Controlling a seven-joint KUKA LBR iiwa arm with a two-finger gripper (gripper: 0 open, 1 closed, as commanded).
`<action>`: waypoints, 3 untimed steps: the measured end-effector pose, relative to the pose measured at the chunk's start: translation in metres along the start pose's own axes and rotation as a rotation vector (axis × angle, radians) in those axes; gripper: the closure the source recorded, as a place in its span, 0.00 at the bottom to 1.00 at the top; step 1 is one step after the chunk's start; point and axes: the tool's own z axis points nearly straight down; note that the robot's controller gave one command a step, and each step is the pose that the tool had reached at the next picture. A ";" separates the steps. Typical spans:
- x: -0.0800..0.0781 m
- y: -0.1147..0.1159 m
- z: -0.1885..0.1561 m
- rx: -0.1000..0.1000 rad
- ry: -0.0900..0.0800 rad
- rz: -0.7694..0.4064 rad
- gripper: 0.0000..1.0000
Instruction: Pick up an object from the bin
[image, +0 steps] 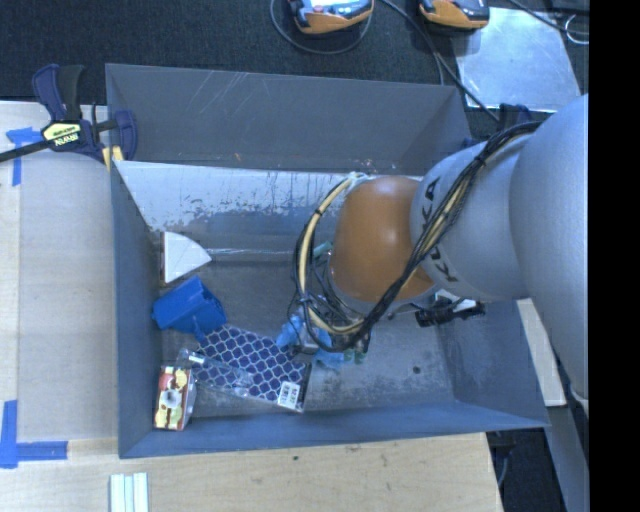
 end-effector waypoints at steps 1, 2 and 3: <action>0.008 -0.017 -0.099 -0.002 -0.010 -0.007 1.00; -0.023 -0.009 0.016 -0.002 -0.005 -0.029 1.00; -0.029 -0.006 -0.091 0.000 -0.004 -0.081 1.00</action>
Offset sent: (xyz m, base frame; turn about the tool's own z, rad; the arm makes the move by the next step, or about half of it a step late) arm 0.0202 -0.0129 -0.0201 -0.0301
